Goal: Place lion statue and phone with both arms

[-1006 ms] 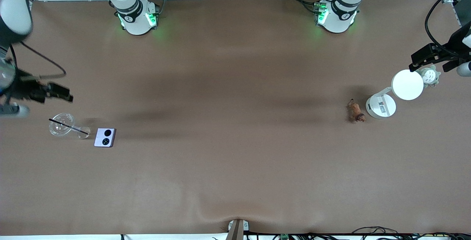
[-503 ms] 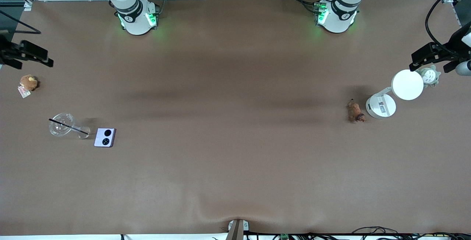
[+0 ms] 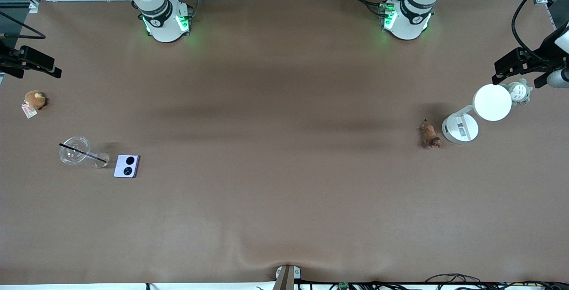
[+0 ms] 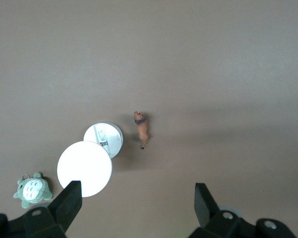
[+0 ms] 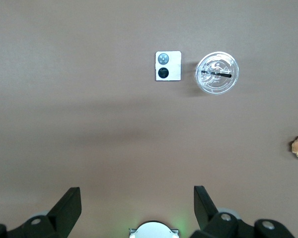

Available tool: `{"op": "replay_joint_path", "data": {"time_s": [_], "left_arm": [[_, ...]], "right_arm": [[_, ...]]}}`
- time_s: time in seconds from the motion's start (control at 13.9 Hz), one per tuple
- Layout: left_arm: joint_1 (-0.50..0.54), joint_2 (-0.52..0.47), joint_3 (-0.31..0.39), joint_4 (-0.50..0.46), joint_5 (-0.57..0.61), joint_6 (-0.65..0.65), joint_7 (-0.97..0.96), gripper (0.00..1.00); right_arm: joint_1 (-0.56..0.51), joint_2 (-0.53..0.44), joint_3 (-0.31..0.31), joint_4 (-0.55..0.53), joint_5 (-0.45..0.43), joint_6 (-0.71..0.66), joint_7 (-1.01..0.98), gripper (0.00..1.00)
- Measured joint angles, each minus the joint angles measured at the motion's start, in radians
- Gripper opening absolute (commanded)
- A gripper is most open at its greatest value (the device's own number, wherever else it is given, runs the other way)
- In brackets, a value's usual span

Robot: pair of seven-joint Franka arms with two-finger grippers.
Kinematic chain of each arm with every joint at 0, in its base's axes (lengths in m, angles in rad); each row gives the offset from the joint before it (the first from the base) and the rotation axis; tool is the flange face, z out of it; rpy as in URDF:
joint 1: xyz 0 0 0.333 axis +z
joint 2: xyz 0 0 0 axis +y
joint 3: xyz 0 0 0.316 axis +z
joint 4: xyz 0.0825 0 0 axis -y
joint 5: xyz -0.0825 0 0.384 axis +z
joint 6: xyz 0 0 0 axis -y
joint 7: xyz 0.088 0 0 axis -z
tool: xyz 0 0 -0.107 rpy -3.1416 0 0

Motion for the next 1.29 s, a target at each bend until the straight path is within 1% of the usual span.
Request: {"op": "replay_joint_path", "data": {"time_s": [0.29,0.86,1.08,1.29], "left_arm": [[0.018,0.0,0.014,0.0,0.0,-0.01,0.0,1.0],[0.022,0.0,0.013,0.0,0.0,-0.029,-0.005,1.0],[0.021,0.0,0.013,0.0,0.0,-0.031,-0.069,1.0],[0.02,0.0,0.011,0.0,0.0,-0.031,-0.084,1.0]], "right_arm": [[-0.001,0.0,-0.002,0.0,-0.001,0.0,0.002,1.0],[-0.001,0.0,-0.002,0.0,-0.018,0.001,0.002,1.0],[-0.001,0.0,-0.002,0.0,-0.018,0.001,0.002,1.0],[-0.001,0.0,-0.002,0.0,-0.018,0.001,0.002,1.0]]}}
